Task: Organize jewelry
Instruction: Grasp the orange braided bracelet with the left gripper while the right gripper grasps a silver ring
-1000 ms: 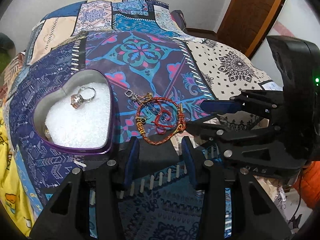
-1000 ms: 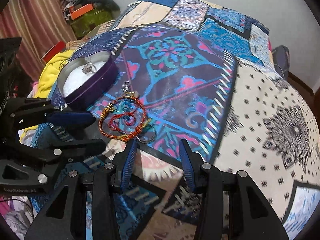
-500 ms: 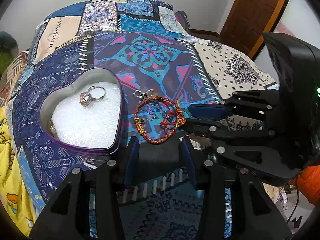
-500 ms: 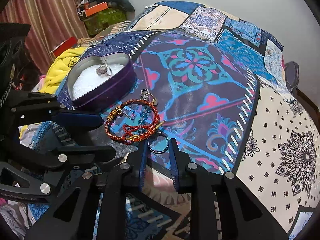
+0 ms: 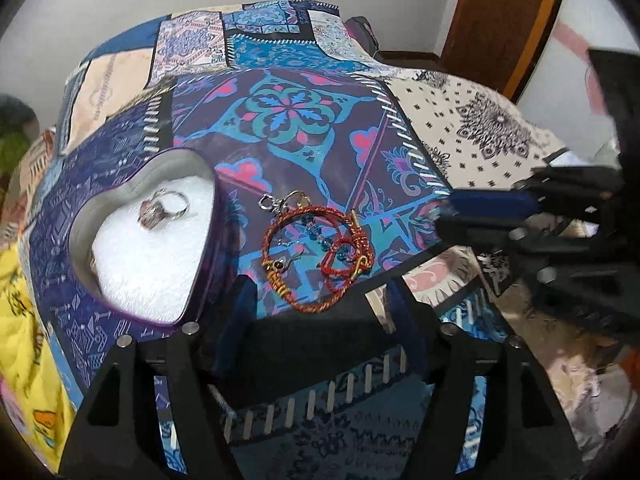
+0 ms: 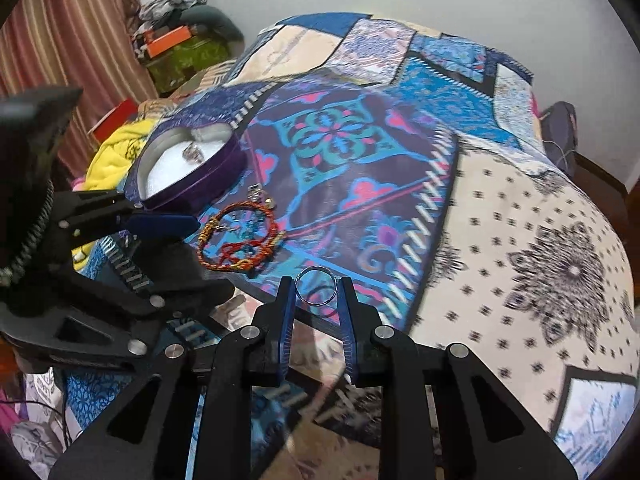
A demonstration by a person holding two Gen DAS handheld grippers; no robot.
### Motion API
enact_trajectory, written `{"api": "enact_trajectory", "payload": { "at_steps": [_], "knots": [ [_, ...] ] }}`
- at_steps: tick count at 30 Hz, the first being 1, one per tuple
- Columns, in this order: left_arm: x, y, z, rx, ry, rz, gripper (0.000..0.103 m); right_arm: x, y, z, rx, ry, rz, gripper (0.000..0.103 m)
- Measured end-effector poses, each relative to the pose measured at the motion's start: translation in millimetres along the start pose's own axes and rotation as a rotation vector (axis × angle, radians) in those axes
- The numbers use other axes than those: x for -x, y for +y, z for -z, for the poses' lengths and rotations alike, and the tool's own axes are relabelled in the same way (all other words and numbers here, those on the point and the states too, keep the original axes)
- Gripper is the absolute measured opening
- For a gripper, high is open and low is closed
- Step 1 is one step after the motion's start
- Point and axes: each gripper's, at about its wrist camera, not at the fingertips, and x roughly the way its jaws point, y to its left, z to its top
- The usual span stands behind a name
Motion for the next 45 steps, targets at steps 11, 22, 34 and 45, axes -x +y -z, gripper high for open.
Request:
{"api": "enact_trajectory", "payload": {
  "at_steps": [11,22,34,45],
  "knots": [
    [-13,-11,-13,-0.036,-0.014,-0.033,0.054,9,-22,10,-0.089,-0.013,0.025,0.019],
    [10,-13,-12,-0.021,-0.050,0.020,0.031,16,-24,10,-0.098,-0.033,0.020,0.019],
    [47,-3,-11,0.010,-0.120,0.029,0.030,24,-11,0,-0.079,-0.062,0.011,0.019],
    [84,25,-11,0.072,-0.206,0.021,0.030,32,15,-27,-0.044,-0.126,-0.018,0.019]
  ]
}}
